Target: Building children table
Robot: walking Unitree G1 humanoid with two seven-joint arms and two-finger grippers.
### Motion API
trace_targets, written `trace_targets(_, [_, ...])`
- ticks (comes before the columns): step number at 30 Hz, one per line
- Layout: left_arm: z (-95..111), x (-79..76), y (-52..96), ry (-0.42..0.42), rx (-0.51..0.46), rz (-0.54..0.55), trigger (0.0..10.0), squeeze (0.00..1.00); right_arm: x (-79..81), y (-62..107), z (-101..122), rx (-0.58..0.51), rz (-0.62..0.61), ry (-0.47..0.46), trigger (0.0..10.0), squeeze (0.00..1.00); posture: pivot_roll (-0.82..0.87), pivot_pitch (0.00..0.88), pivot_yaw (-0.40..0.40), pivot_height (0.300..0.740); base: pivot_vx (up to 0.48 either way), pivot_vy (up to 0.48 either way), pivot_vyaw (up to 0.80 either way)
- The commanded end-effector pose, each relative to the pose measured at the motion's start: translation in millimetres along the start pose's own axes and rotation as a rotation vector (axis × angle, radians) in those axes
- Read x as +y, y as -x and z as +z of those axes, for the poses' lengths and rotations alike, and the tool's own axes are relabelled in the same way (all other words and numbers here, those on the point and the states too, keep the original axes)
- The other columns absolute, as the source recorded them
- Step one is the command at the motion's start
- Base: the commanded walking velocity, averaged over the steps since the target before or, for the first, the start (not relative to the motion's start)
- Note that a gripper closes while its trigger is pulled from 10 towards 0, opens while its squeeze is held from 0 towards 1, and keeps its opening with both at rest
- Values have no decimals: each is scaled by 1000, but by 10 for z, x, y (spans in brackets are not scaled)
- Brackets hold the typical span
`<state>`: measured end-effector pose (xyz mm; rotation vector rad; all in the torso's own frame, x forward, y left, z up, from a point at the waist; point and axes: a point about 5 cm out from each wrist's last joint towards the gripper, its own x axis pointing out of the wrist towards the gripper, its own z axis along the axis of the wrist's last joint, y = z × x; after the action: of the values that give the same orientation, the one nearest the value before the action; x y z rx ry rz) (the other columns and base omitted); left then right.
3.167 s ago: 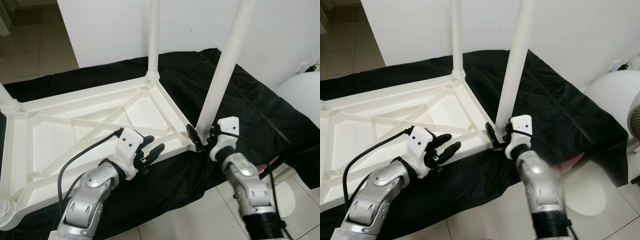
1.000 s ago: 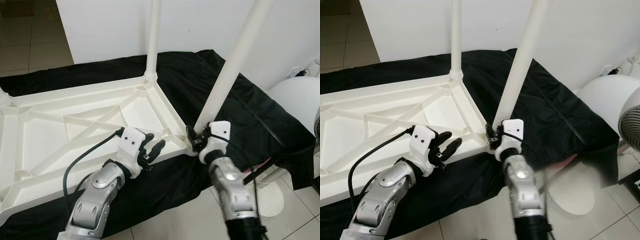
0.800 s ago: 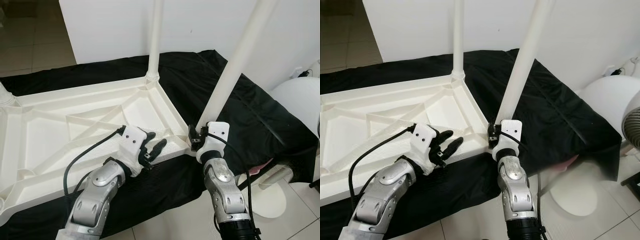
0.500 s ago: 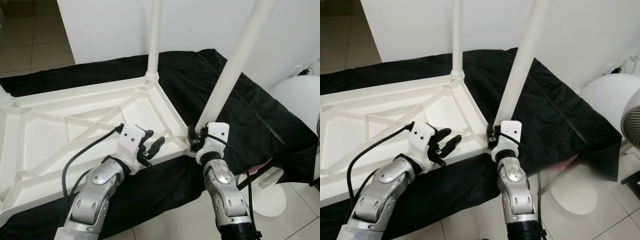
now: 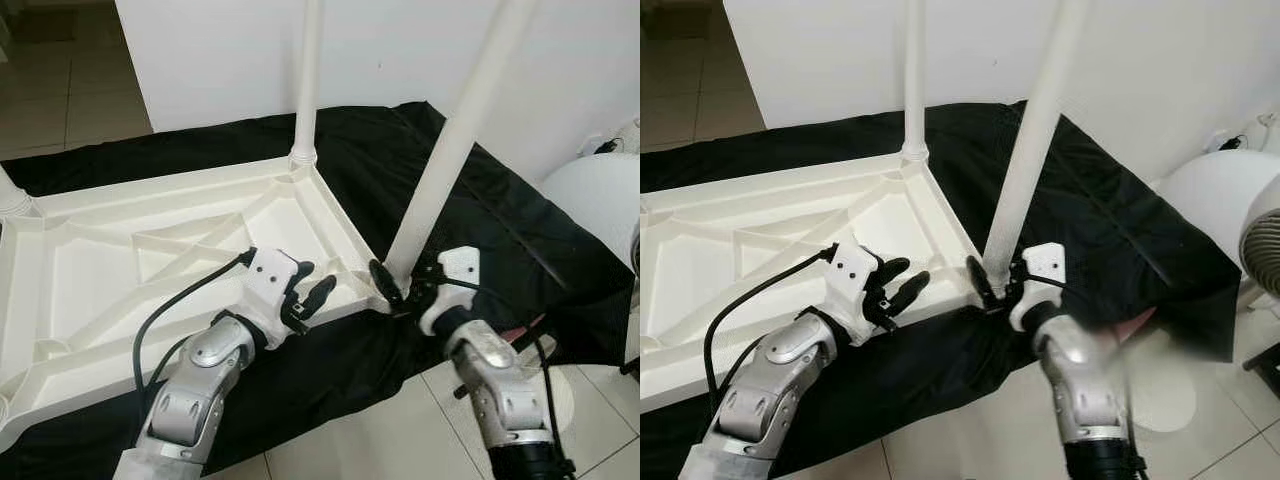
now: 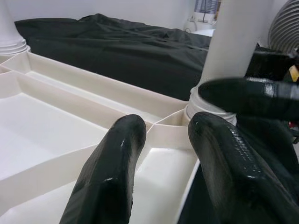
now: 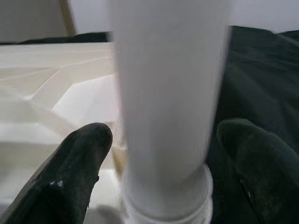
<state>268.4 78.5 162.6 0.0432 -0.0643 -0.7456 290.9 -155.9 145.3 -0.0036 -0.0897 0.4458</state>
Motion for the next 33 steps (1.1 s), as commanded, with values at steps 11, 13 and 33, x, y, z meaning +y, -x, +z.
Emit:
trace_targets(11, [-15,5,-16,-5,4,4,10000,0,-261,-83,-52,54,227,110,9843,0,-54,10,-26,740,0,0,0])
trace_targets(13, [-13,10,-21,-5,4,3,10000,0,-267,-108,-58,60,242,109,8863,0,-54,10,-22,740,0,0,0])
trace_targets(33, [10,-17,-33,-24,5,5,10000,0,-223,-303,-239,121,352,129,10000,0,-23,47,-24,740,0,0,0])
